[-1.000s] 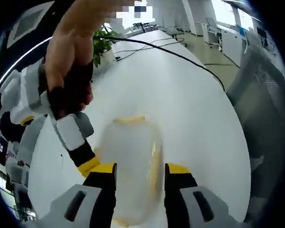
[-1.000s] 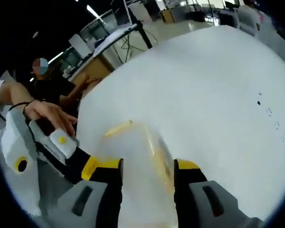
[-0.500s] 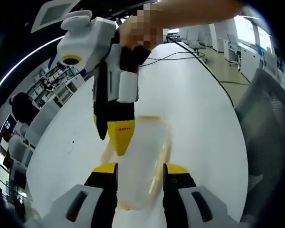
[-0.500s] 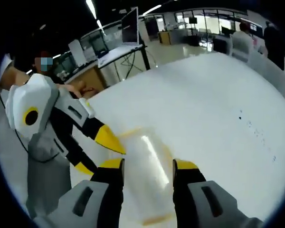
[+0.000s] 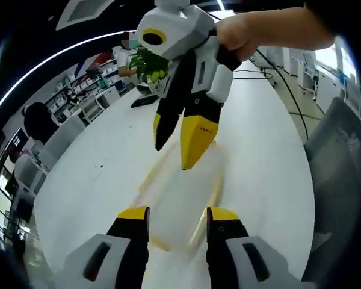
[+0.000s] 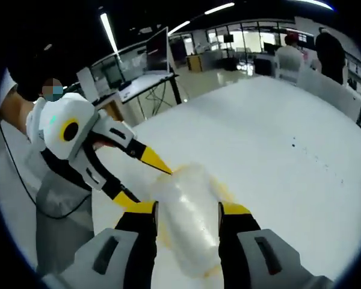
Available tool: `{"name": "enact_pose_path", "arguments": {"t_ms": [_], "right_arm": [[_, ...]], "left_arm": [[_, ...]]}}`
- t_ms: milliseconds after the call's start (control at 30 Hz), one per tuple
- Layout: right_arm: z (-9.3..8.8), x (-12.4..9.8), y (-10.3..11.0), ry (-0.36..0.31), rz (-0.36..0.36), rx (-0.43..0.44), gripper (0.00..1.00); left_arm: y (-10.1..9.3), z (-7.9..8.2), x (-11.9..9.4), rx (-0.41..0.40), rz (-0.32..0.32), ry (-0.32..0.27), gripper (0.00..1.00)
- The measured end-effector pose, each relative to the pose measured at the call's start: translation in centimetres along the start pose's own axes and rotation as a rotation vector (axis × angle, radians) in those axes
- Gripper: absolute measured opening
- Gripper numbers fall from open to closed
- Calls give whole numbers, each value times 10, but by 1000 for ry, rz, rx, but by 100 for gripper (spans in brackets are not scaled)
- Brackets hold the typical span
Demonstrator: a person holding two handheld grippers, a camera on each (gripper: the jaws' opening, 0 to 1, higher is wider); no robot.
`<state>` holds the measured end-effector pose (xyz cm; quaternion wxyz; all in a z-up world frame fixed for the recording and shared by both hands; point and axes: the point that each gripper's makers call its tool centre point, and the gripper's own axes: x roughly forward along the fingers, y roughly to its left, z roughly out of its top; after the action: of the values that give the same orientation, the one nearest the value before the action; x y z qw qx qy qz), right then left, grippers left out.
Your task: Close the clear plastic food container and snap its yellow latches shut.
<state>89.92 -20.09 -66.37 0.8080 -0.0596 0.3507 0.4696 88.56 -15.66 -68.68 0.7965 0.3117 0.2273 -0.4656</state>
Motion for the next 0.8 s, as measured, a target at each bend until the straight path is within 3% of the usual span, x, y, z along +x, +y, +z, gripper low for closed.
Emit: {"name": "enact_pose_path", "arguments": {"t_ms": [100,233,467,800], "right_arm": [[-4,-8,-6,-62,-59,55,36],[-16,-20,-10,-112,-134,67,37],[-47,-30,-1,-102,-204,24,41],[-75,-31,-2,-114,-262,70,50]], "left_arm": [[2,-4,-1,-48,14,-2,31],[4,-13,-2,-144,32,-11,31],[-2,-30,-4,-229,65,-23,34],[-6,-51,-6,-326,127,-23,34]]}}
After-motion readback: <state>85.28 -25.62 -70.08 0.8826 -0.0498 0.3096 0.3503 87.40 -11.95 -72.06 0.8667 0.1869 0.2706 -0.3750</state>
